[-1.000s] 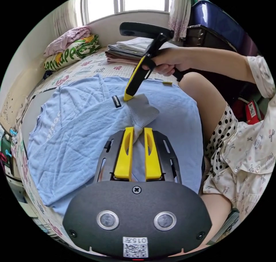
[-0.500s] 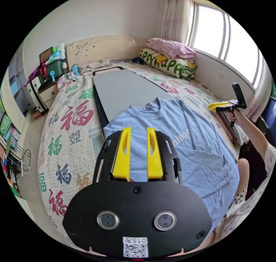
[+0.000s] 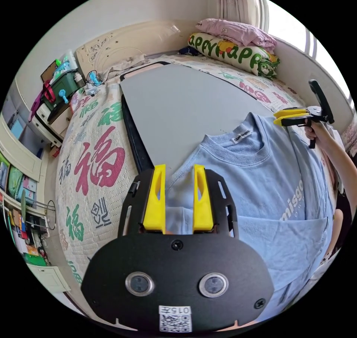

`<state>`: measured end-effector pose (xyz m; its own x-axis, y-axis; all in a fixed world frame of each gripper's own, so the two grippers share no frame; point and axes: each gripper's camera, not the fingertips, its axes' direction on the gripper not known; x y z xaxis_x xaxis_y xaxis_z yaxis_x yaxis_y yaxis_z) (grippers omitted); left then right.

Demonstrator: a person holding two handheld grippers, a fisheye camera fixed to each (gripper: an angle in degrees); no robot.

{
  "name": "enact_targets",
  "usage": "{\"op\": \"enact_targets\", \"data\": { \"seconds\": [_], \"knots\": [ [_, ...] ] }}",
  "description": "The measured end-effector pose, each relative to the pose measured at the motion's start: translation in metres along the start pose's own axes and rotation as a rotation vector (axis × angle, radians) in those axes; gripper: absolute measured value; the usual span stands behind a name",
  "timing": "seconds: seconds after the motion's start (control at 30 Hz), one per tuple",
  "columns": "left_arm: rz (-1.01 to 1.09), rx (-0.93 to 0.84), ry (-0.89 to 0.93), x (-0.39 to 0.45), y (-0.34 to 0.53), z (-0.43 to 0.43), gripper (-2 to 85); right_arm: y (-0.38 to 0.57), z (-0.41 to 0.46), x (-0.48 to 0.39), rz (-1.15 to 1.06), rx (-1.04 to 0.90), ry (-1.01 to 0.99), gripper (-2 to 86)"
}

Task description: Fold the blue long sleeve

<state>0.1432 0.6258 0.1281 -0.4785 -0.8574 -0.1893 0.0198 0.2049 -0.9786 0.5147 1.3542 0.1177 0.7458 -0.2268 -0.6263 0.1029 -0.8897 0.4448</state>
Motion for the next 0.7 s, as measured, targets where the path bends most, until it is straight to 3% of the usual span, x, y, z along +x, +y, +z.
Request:
{"op": "enact_targets", "data": {
  "seconds": [0.23, 0.33, 0.5, 0.7],
  "knots": [
    [0.005, -0.03, 0.04, 0.015, 0.009, 0.01, 3.1, 0.023, -0.006, -0.014, -0.057, -0.005, 0.054, 4.2],
    [0.021, 0.015, -0.034, 0.038, 0.021, -0.011, 1.8, 0.037, -0.027, -0.021, -0.047, 0.026, 0.028, 2.8],
    [0.059, 0.166, -0.007, 0.067, 0.065, -0.096, 1.1, 0.089, -0.111, -0.033, -0.095, 0.138, -0.045, 1.4],
    [0.215, 0.353, 0.097, 0.139, 0.196, -0.254, 0.8, 0.23, -0.239, -0.065, -0.224, 0.247, -0.127, 0.7]
  ]
}}
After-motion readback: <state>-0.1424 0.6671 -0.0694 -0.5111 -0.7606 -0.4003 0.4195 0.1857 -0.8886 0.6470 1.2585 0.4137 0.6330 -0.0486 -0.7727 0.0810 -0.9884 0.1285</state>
